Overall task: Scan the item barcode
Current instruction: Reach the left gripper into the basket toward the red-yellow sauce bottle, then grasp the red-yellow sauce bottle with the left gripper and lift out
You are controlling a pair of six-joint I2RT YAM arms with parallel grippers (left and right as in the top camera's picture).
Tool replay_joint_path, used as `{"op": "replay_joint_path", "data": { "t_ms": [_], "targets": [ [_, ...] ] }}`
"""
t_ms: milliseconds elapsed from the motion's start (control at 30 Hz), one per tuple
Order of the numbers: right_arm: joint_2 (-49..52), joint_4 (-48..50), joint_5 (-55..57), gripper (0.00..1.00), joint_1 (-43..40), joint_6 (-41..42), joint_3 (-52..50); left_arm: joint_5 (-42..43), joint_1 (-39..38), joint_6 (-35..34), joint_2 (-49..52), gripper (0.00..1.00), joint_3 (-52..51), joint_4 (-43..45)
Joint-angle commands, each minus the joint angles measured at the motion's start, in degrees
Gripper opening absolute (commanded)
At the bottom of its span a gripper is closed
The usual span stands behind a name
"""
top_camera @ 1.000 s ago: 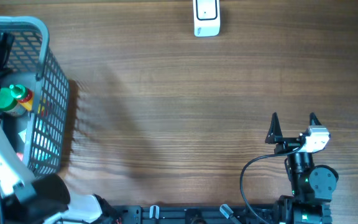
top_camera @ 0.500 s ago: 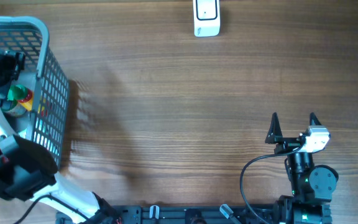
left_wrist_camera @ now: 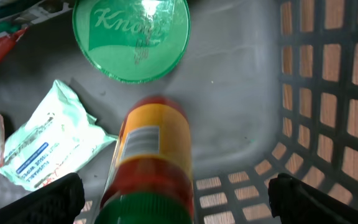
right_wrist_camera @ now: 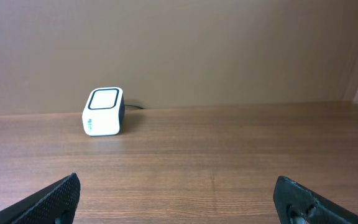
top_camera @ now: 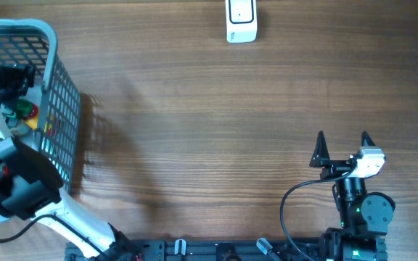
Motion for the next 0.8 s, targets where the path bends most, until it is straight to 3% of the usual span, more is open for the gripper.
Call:
{"op": "replay_joint_path", "data": {
  "t_ms": [0,333,433,533,600,767],
  "targets": [
    [-0.46,0.15,-0.28,1.0,-0.15,0.66,-0.02,-1.92,0.46,-0.72,2.19,1.0,-0.48,0.35],
    [-0.46,0.15,-0.28,1.0,-0.15,0.66,-0.02,-1.55,0.2,-0.72,2.84,0.92,-4.55,0.94],
    [-0.46,0.15,-0.28,1.0,-0.15,0.66,-0.04,-1.55,0.09,-0.72,2.84,0.83,-8.13,2.49],
    [-0.46,0.15,-0.28,1.0,-0.15,0.63,-0.02,-1.53,0.09,-0.72,2.49,0.59,-8.15,2.45],
    [-0.46,0.15,-0.28,1.0,-0.15,0.63,-0.02,-1.55,0.11,-0.68,1.64,0.49,-7.06,2.08],
    [-0.46,0.15,-0.28,1.0,-0.15,0.63,-0.04,-1.51,0.09,-0.7,-2.54,0.45,-0.11,-0.76]
  ]
}}
